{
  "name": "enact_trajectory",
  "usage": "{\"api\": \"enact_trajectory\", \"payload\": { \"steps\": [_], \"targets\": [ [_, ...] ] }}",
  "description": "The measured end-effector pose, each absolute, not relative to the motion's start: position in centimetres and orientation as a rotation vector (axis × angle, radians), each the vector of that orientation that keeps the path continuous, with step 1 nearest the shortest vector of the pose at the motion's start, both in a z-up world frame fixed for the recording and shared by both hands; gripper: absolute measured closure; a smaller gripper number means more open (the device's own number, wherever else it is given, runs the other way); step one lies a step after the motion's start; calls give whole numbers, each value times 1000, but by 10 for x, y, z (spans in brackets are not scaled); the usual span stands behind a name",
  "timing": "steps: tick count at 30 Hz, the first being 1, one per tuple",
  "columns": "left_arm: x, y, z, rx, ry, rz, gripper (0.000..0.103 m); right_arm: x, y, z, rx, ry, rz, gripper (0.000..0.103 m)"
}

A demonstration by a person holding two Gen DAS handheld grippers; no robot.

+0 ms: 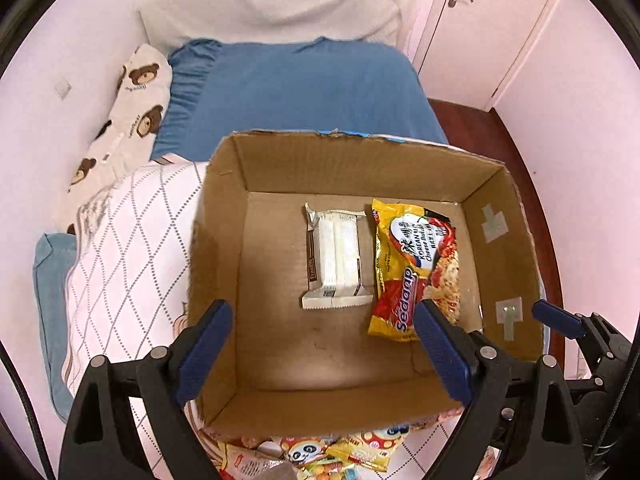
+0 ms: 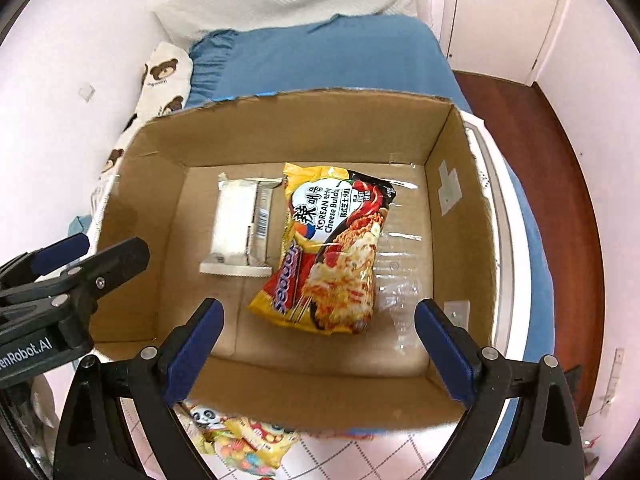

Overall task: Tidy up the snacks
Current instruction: 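Grasp the clear bread bag with the left tool while the right tool grasps the orange CUICUIJIAO bag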

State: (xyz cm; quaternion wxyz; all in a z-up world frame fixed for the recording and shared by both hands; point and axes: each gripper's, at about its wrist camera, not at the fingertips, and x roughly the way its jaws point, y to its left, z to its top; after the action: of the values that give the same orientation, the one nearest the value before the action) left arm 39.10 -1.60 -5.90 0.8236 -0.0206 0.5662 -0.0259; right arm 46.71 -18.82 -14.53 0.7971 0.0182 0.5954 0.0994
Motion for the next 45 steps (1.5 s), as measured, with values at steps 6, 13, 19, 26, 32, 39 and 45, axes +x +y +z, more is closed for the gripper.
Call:
{"api": "enact_trajectory", "payload": {
  "steps": [6, 13, 19, 26, 32, 39, 45],
  "targets": [
    [355, -19, -32, -50, 1132, -60, 10, 429, -192, -112, 32, 1199, 210, 5],
    [300, -8, -21, -108, 1104, -53, 10, 380, -203, -91, 71, 1167, 239, 5],
    [229, 7, -86, -99, 1223, 5, 10, 329, -221, -126, 119, 1245, 241, 5],
    [183, 72, -194, -572, 1501, 76, 10, 313, -247, -187, 206, 1320, 185, 8],
    [184, 119, -242, -933, 1490, 186, 10, 318, -248, -214, 180, 1300, 131, 10],
    [207, 111, -261, -823, 1472, 231, 42, 342, -241, -237, 167, 1285, 95, 10],
    [225, 71, -248, -416, 1436, 161, 43, 364, -224, -262, 126, 1352, 142, 24]
  ]
}}
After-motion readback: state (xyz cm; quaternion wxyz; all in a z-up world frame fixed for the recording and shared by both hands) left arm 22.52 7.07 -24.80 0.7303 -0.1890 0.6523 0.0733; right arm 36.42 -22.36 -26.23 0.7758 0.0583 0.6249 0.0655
